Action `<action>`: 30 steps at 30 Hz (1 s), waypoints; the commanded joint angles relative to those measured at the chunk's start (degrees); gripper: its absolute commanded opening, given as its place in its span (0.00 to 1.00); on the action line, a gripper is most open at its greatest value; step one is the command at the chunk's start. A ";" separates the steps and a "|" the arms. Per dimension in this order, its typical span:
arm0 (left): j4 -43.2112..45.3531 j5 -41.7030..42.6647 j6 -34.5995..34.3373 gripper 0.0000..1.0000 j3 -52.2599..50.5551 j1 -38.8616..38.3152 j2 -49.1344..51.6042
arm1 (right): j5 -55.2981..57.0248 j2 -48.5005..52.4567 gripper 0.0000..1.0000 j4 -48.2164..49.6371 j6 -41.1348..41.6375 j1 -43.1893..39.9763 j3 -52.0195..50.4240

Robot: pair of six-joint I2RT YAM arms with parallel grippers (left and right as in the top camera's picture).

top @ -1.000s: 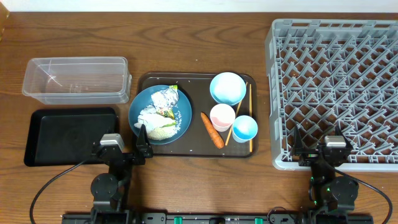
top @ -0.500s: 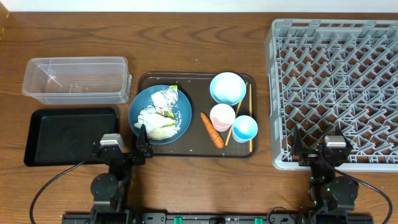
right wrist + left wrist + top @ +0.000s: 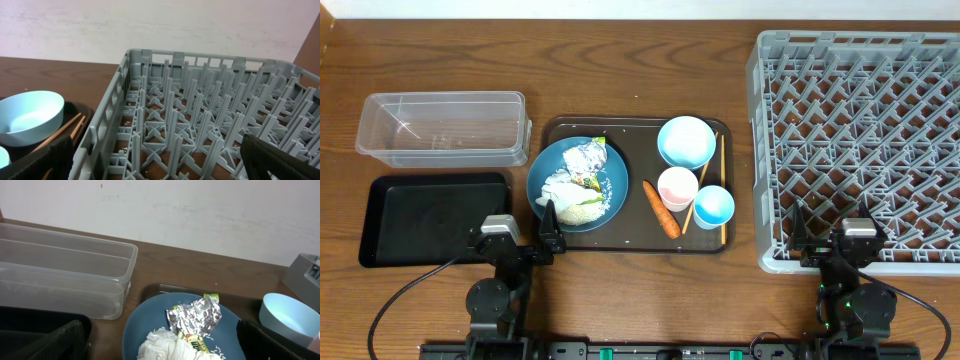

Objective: Sort waste into correct bins and load items into the dishwasher rack

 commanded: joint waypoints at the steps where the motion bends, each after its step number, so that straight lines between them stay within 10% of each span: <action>1: -2.62 -0.90 -0.74 0.98 -0.55 0.24 -0.46 | -0.44 -0.26 0.99 -0.24 0.94 0.50 -0.07; 21: -3.45 -0.48 -5.09 0.98 0.31 0.24 0.33 | -2.38 -0.26 0.99 -0.07 7.41 0.50 0.55; 30: -15.30 -0.46 -5.07 0.98 15.87 0.24 14.58 | -2.38 4.13 0.99 -9.64 8.76 0.50 10.71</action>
